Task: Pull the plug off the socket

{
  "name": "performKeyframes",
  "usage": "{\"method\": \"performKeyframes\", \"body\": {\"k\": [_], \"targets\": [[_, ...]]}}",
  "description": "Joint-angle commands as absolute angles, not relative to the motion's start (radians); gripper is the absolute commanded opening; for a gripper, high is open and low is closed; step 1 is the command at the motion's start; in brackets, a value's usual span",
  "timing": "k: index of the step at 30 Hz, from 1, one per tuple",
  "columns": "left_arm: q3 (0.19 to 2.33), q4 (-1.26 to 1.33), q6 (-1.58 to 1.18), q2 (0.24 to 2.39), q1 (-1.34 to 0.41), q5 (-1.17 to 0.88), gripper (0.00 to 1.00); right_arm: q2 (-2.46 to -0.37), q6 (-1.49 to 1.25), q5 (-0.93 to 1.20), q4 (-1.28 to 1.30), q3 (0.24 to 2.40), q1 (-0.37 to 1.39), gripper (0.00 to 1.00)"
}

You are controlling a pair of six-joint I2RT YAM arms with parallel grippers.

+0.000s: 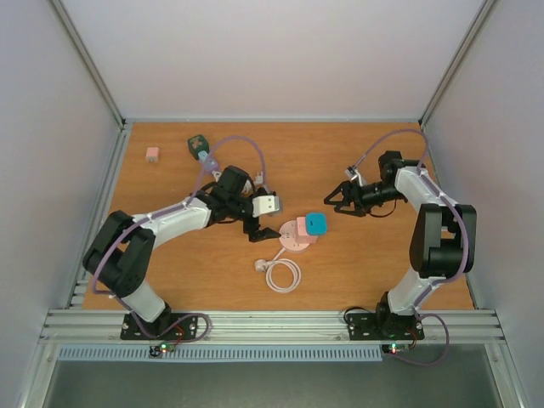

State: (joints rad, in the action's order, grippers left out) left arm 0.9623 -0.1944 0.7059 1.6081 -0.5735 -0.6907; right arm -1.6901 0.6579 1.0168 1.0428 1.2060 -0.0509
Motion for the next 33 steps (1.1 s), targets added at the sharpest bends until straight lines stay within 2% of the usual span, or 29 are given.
{"method": "performKeyframes", "body": {"k": [1,13,23,33], "targets": [[0.975,-0.038,0.678,1.673,-0.618,-0.678,0.99,-1.725,0.581,1.099,1.019,1.162,-0.052,0.76],[1.010,0.082,0.629,1.799,-0.702,-0.636,1.00,-1.761,0.504,1.145,0.913,1.055,-0.008,0.69],[1.024,0.166,0.545,1.850,-0.736,-0.607,0.95,-1.726,0.512,1.182,0.896,1.029,0.056,0.48],[1.015,0.198,0.500,1.859,-0.752,-0.609,0.86,-1.686,0.534,1.184,0.939,1.063,0.084,0.37]]}}
